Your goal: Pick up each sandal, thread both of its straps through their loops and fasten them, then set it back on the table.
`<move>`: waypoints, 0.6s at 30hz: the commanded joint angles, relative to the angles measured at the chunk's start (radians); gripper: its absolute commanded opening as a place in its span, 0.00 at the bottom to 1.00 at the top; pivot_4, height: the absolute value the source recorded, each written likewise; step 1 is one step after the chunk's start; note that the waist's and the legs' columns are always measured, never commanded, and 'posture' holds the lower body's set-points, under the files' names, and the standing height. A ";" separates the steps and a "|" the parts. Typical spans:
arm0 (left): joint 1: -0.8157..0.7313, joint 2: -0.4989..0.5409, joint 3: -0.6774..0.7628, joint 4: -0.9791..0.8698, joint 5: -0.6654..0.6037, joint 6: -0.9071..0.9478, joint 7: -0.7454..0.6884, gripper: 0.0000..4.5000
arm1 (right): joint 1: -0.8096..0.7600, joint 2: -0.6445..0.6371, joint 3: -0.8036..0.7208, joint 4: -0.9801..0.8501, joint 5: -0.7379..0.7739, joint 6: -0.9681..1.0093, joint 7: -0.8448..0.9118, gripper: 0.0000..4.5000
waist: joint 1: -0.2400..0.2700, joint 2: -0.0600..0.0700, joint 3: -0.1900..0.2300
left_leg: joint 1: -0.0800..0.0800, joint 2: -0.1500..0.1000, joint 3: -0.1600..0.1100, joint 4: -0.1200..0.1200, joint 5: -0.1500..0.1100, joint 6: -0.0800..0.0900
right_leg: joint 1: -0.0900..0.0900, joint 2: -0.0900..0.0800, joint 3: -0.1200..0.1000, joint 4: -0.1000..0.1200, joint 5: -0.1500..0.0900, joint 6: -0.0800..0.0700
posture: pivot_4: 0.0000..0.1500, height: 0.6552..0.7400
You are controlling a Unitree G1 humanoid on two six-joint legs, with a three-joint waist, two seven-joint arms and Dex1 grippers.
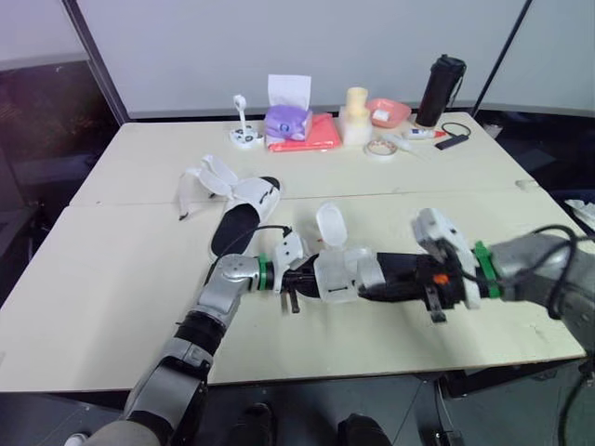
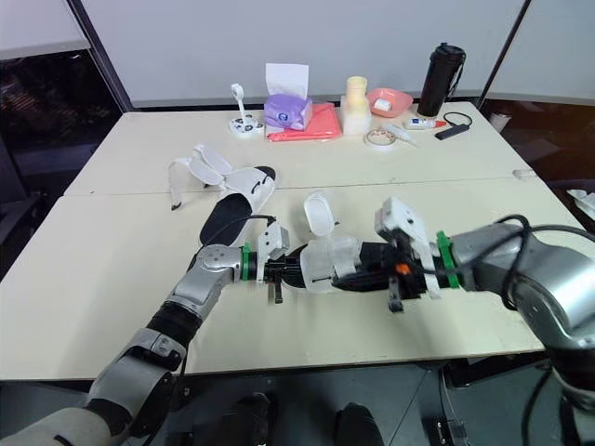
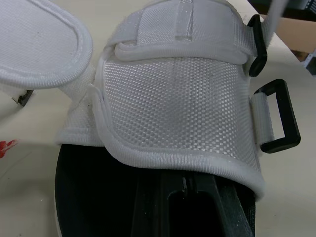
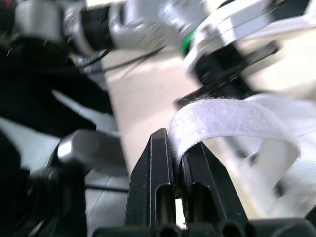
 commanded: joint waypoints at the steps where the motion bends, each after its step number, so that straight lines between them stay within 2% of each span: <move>1: 0.020 0.006 -0.034 0.027 0.034 0.020 -0.001 0.00 | -0.082 0.042 0.035 0.095 -0.056 -0.021 -0.019 0.00 | -0.001 0.000 0.000 | 0.000 0.000 0.000 0.000 0.000 0.000 | 0.000 0.000 0.000 0.000 0.000 0.000 | 1.00 1.00; 8: 0.027 0.012 -0.029 0.018 0.032 0.024 0.005 0.00 | -0.167 0.122 0.132 0.268 -0.174 -0.046 -0.036 0.00 | -0.004 0.000 0.000 | 0.000 0.000 0.000 0.000 0.000 0.000 | -0.001 0.000 0.000 0.001 0.000 0.000 | 1.00 1.00; 13: 0.032 0.015 -0.023 0.007 0.028 0.029 0.015 0.00 | -0.195 0.176 0.130 0.382 -0.262 -0.073 -0.104 0.00 | -0.005 0.000 0.000 | 0.001 0.000 0.000 0.000 0.000 0.000 | 0.000 0.000 0.000 0.001 0.000 0.000 | 1.00 1.00; 14: 0.033 0.017 -0.021 0.005 0.027 0.029 0.017 0.00 | -0.195 0.183 0.122 0.388 -0.263 -0.072 -0.109 0.16 | -0.005 0.000 0.000 | 0.001 0.000 0.000 0.000 0.000 0.000 | -0.001 0.000 0.001 0.001 0.000 0.000 | 1.00 1.00; 16: 0.037 0.019 -0.020 0.002 0.026 0.030 0.018 0.00 | -0.199 0.201 0.101 0.401 -0.254 -0.057 -0.126 0.33 | -0.005 0.000 0.000 | 0.001 0.000 0.000 0.000 0.000 0.000 | 0.000 0.000 0.000 0.002 0.000 0.000 | 1.00 1.00; 18: 0.041 0.021 -0.021 -0.003 0.026 0.031 0.017 0.00 | -0.204 0.214 0.088 0.410 -0.248 -0.042 -0.136 0.56 | -0.006 0.000 0.000 | 0.001 0.000 0.000 0.000 0.000 0.000 | 0.000 0.000 0.001 0.002 0.000 0.000 | 1.00 1.00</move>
